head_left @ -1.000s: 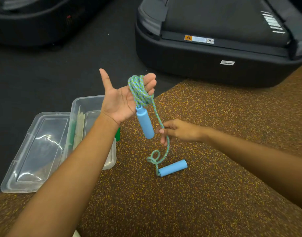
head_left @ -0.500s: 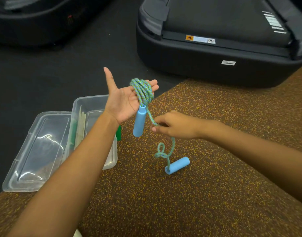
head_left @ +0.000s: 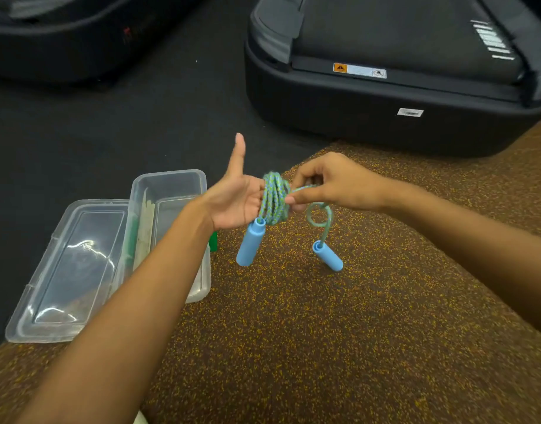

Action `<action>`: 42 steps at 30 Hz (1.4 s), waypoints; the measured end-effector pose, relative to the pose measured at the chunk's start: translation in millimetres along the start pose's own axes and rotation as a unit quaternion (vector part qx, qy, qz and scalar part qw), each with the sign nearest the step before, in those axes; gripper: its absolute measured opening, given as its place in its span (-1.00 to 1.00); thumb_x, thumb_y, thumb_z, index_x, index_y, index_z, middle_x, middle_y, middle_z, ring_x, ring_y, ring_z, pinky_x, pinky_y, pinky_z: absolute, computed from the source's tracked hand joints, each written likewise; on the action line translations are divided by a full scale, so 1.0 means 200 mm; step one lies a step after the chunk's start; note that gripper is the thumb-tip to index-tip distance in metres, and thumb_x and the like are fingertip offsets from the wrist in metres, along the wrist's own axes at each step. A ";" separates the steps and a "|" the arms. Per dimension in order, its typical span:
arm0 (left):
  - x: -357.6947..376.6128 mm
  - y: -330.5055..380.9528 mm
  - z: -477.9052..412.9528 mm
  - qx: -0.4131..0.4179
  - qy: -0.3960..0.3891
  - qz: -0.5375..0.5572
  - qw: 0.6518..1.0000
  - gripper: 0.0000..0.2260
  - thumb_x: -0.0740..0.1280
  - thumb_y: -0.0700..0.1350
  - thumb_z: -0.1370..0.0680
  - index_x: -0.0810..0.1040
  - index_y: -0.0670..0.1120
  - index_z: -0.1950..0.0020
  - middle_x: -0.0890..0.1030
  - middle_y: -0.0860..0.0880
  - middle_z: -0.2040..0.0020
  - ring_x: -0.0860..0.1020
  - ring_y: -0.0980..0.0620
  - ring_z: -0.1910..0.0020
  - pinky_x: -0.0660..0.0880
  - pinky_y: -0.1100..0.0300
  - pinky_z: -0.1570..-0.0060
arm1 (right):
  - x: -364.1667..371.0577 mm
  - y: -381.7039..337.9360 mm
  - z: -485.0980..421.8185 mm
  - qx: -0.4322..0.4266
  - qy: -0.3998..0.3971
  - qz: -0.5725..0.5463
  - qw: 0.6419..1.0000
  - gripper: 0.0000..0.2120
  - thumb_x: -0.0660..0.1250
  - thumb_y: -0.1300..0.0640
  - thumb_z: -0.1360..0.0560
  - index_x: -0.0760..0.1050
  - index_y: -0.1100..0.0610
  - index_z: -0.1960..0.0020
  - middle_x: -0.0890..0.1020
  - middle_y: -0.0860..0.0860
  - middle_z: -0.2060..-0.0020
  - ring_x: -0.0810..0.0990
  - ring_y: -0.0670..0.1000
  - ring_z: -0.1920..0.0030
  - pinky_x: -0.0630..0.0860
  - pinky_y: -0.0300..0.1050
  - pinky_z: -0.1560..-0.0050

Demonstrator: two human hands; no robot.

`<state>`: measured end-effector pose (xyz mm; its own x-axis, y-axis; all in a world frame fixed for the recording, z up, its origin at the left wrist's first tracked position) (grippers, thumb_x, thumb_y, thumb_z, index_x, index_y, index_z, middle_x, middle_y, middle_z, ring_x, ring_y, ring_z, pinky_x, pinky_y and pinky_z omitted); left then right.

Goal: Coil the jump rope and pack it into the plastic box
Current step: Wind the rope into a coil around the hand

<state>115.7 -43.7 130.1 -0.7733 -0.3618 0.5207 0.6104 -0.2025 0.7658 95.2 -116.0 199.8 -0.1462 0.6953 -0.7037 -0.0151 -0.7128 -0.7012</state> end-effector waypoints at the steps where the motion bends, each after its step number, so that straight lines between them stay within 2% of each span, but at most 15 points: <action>1: 0.01 -0.02 -0.01 -0.013 -0.014 -0.012 1.000 0.05 -0.25 0.52 -0.33 0.48 -0.37 -0.17 0.64 -0.27 0.02 0.63 -0.11 0.03 0.55 0.07 -0.11 | 0.00 0.01 0.00 0.001 0.005 -0.005 1.000 -0.83 0.47 0.04 -0.34 0.59 0.14 0.24 0.55 -0.06 0.44 0.39 -0.21 0.46 0.28 -0.33 0.39; 2: 0.02 -0.04 -0.01 -0.027 -0.025 -0.026 0.999 0.07 -0.24 0.52 -0.33 0.44 -0.39 -0.22 0.62 -0.29 -0.06 0.60 -0.14 -0.06 0.47 0.04 -0.21 | -0.01 0.02 0.00 0.001 0.010 -0.009 1.000 -0.83 0.48 0.04 -0.32 0.58 0.13 0.26 0.52 -0.08 0.46 0.37 -0.21 0.47 0.27 -0.33 0.39; 4: 0.04 -0.06 -0.02 -0.050 -0.035 -0.052 0.997 0.06 -0.24 0.51 -0.34 0.40 -0.40 -0.26 0.60 -0.28 -0.12 0.59 -0.15 -0.11 0.46 0.04 -0.23 | -0.02 0.02 -0.01 0.000 0.015 -0.023 1.000 -0.80 0.50 0.04 -0.30 0.57 0.15 0.26 0.47 -0.11 0.48 0.36 -0.22 0.49 0.25 -0.36 0.41; 8: 0.09 -0.11 -0.03 -0.085 -0.061 -0.070 0.992 0.01 -0.21 0.48 -0.34 0.45 -0.36 -0.21 0.63 -0.27 -0.06 0.62 -0.14 -0.06 0.51 0.07 -0.17 | -0.01 0.04 -0.02 0.003 0.018 -0.026 0.999 -0.72 0.49 0.01 -0.29 0.54 0.21 0.23 0.45 -0.11 0.48 0.35 -0.20 0.47 0.26 -0.30 0.38; 12: 0.14 -0.13 -0.02 -0.093 -0.083 -0.065 0.990 -0.05 -0.13 0.48 -0.30 0.51 -0.32 -0.10 0.66 -0.24 0.03 0.65 -0.11 0.04 0.53 0.07 -0.12 | 0.00 0.08 -0.03 0.014 0.023 -0.066 0.997 -0.76 0.48 0.01 -0.30 0.47 0.12 0.29 0.45 -0.18 0.55 0.35 -0.22 0.50 0.23 -0.37 0.43; 14: 0.15 -0.12 -0.02 -0.091 -0.085 -0.058 0.991 -0.06 -0.15 0.49 -0.32 0.57 -0.30 -0.01 0.67 -0.23 0.10 0.65 -0.10 0.12 0.57 0.09 -0.04 | 0.01 0.11 -0.04 0.016 0.031 -0.101 0.994 -0.73 0.47 -0.02 -0.30 0.47 0.14 0.28 0.46 -0.13 0.47 0.34 -0.20 0.44 0.25 -0.32 0.38; 16: 0.14 -0.11 -0.01 -0.083 -0.083 -0.049 0.992 -0.06 -0.21 0.50 -0.33 0.61 -0.26 0.08 0.67 -0.20 0.18 0.65 -0.08 0.21 0.59 0.12 0.05 | 0.02 0.13 -0.04 0.020 0.039 -0.133 0.990 -0.64 0.43 -0.11 -0.30 0.47 0.19 0.25 0.42 0.06 0.39 0.32 -0.10 0.39 0.24 -0.18 0.35; 19: 0.13 -0.09 -0.01 -0.063 -0.090 -0.030 0.994 -0.06 -0.24 0.51 -0.31 0.62 -0.21 0.16 0.66 -0.15 0.26 0.64 -0.05 0.29 0.59 0.14 0.12 | 0.05 0.15 -0.03 0.030 0.044 -0.177 0.983 -0.70 0.35 -0.06 -0.41 0.40 0.13 0.32 0.34 0.01 0.44 0.25 -0.13 0.44 0.20 -0.20 0.39; 21: 0.13 -0.07 -0.01 -0.043 -0.096 0.000 0.994 -0.08 -0.22 0.51 -0.30 0.62 -0.21 0.18 0.66 -0.14 0.29 0.62 -0.05 0.32 0.57 0.15 0.14 | 0.06 0.16 -0.03 0.035 0.055 -0.206 0.976 -0.72 0.29 -0.02 -0.48 0.40 0.11 0.32 0.33 0.00 0.44 0.24 -0.07 0.41 0.19 -0.17 0.38; 25: 0.10 -0.01 0.00 0.007 -0.077 0.070 0.995 -0.07 -0.22 0.52 -0.32 0.61 -0.21 0.22 0.64 -0.12 0.34 0.60 -0.02 0.38 0.58 0.18 0.19 | 0.07 0.19 -0.03 0.039 0.080 -0.232 0.969 -0.63 0.20 -0.04 -0.54 0.40 0.01 0.42 0.30 0.04 0.45 0.26 0.02 0.38 0.24 -0.12 0.34; 29: 0.03 0.06 0.00 0.062 -0.036 0.123 0.990 -0.15 -0.17 0.48 -0.40 0.61 -0.18 0.24 0.63 -0.07 0.35 0.60 0.02 0.37 0.58 0.18 0.21 | 0.13 0.24 -0.03 0.058 0.067 -0.241 0.966 -0.64 0.07 -0.01 -0.59 0.44 0.04 0.32 0.37 0.03 0.44 0.36 -0.08 0.41 0.35 -0.22 0.32; 32: -0.02 0.10 0.01 0.091 0.004 0.143 0.986 -0.18 -0.17 0.45 -0.43 0.62 -0.17 0.26 0.64 -0.06 0.33 0.62 0.03 0.35 0.60 0.17 0.16 | 0.20 0.28 -0.01 0.073 0.041 -0.247 0.965 -0.69 0.05 0.03 -0.60 0.45 0.14 0.19 0.43 0.05 0.41 0.43 -0.07 0.40 0.40 -0.25 0.29; 37: -0.11 0.14 0.03 0.140 0.068 0.184 0.970 -0.14 -0.14 0.47 -0.43 0.64 -0.22 0.14 0.67 -0.11 0.21 0.66 -0.01 0.28 0.62 0.13 0.16 | 0.31 0.33 0.02 0.094 -0.018 -0.244 0.965 -0.74 0.07 0.09 -0.60 0.46 0.22 0.05 0.51 0.08 0.36 0.54 0.04 0.31 0.41 -0.09 0.19; 39: -0.12 0.16 0.04 0.158 0.072 0.196 0.965 -0.09 -0.15 0.47 -0.42 0.65 -0.26 0.05 0.69 -0.15 0.09 0.67 -0.04 0.16 0.61 0.10 0.09 | 0.35 0.32 0.03 0.101 -0.045 -0.240 0.965 -0.76 0.07 0.11 -0.60 0.46 0.22 0.03 0.54 0.08 0.35 0.56 0.07 0.27 0.42 -0.08 0.17; 42: -0.14 0.19 0.04 0.188 0.057 0.228 0.954 -0.04 -0.12 0.49 -0.40 0.58 -0.35 -0.09 0.62 -0.23 -0.12 0.63 -0.12 -0.06 0.53 0.02 -0.11 | 0.39 0.31 0.05 0.105 -0.081 -0.210 0.969 -0.77 0.11 0.14 -0.59 0.48 0.26 -0.02 0.58 0.07 0.29 0.57 0.00 0.25 0.41 -0.14 0.16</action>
<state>159.0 -34.1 147.9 -0.4056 -0.4358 0.8035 0.7568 0.3328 0.5626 73.5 -106.6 102.0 -0.2373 0.9162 -0.3228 -0.3058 -0.3858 -0.8704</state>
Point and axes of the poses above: each hand's wrist, its own z-axis away from the middle knuckle, its own x-axis out of the palm, y = z × x, the point moved 9 cm from there along -z, towards the middle knuckle
